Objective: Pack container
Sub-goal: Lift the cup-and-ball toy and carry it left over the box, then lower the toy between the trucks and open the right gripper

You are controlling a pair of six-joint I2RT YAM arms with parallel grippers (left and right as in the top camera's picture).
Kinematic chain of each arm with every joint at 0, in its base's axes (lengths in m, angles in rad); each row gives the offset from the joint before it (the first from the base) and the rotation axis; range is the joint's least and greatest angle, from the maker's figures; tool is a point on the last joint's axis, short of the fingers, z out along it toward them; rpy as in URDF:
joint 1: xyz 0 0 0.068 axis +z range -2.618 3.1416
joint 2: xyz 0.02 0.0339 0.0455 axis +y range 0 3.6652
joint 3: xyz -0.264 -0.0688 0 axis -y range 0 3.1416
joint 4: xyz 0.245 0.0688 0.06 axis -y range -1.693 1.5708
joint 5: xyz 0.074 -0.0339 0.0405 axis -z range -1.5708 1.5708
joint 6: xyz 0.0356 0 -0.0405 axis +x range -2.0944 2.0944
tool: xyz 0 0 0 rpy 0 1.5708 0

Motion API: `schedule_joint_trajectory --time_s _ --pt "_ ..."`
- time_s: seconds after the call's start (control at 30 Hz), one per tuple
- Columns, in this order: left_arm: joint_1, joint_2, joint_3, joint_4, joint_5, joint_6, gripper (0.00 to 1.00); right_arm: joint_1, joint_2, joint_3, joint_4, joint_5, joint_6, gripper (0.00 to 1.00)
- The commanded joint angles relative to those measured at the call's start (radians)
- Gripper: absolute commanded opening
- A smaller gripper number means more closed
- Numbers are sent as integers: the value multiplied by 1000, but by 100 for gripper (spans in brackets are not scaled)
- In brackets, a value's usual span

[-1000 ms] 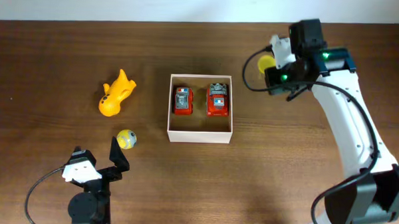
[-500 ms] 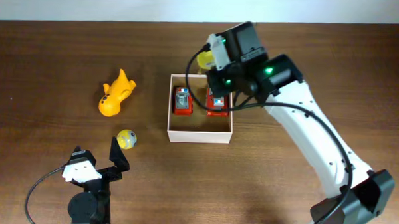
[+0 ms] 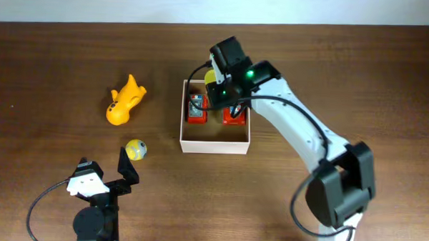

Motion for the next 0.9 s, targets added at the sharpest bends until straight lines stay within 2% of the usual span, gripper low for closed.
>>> schedule_joint_trajectory --time_s 0.0,0.87 --pt "4 -5 -6 3 7 20 99 6 35 -12 20 -8 46 7" --pt "4 -5 -6 3 7 20 99 6 68 -12 19 -29 95 8"
